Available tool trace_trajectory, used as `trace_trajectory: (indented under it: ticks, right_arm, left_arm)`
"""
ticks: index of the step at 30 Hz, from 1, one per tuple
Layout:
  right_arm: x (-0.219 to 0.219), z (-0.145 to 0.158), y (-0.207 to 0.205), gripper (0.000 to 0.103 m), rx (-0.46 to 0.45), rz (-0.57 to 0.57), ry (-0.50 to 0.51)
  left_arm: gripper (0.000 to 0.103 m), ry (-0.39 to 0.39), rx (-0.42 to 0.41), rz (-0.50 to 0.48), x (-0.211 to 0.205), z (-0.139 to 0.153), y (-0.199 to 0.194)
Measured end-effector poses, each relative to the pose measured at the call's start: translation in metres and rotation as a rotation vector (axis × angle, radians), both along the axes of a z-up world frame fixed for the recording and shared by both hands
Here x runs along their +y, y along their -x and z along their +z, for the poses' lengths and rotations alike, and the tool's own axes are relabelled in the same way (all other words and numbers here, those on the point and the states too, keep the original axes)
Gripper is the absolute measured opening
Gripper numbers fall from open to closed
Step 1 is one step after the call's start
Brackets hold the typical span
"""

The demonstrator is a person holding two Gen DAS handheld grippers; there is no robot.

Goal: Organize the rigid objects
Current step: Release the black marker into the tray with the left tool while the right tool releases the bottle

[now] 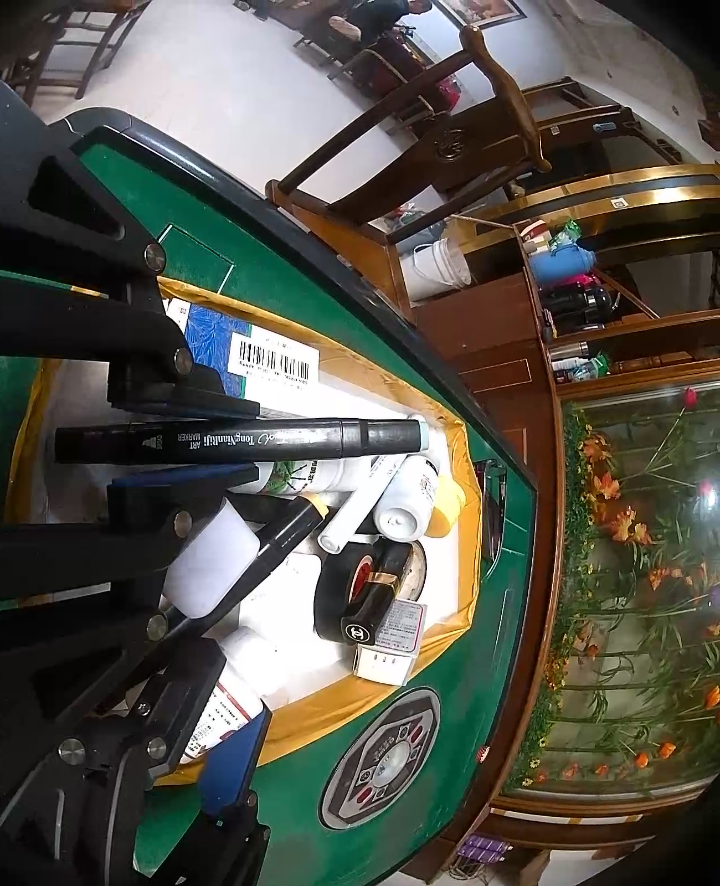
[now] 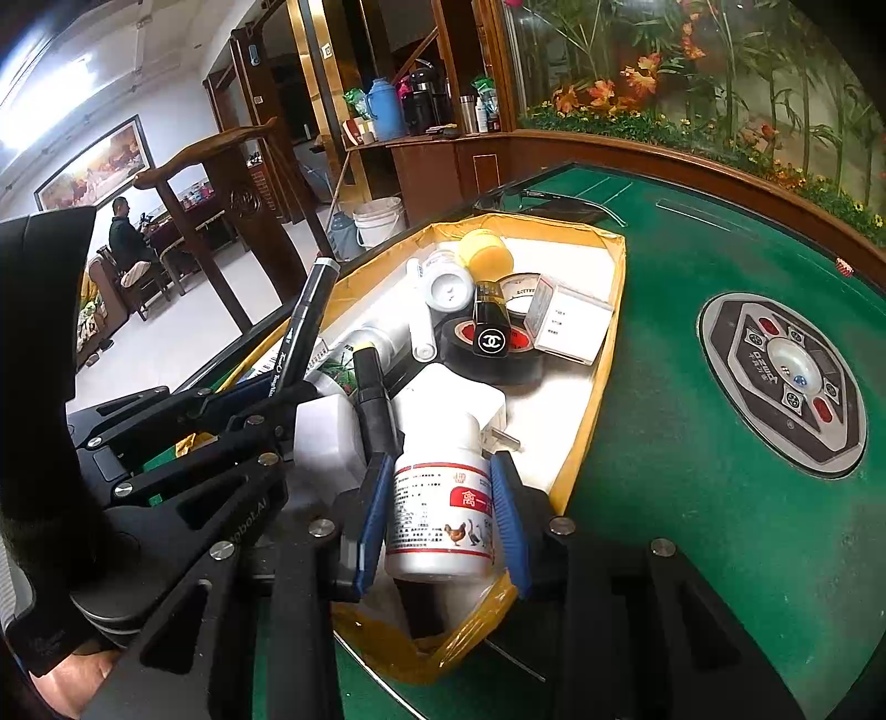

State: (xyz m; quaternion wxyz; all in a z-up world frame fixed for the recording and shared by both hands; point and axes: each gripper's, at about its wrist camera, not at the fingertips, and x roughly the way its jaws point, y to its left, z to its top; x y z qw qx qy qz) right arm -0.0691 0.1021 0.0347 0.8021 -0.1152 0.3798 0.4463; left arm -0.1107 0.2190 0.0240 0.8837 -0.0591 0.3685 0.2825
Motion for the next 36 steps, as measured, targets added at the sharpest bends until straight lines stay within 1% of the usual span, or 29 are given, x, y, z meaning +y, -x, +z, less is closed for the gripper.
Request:
trace_trajectory:
  ticks: [10, 16, 29, 36]
  right_arm:
    - [-0.0005, 0.0025, 0.0020, 0.035, -0.012, 0.002, 0.001]
    - [-0.0007, 0.0014, 0.0056, 0.035, -0.032, 0.008, -0.003]
    - [-0.0050, 0.0005, 0.0057, 0.035, -0.035, 0.026, -0.017]
    - [-0.0062, 0.0006, 0.0065, 0.035, -0.043, 0.032, -0.020]
  left_arm:
    - [0.016, -0.006, 0.002, 0.006, -0.0016, -0.0004, -0.0005]
    - [0.018, -0.011, 0.005, 0.012, -0.0019, 0.0000, -0.0001]
    - [0.025, -0.011, 0.004, 0.012, -0.0030, 0.0000, -0.0003]
    - [0.026, -0.009, 0.004, 0.011, -0.0040, -0.0010, -0.0012]
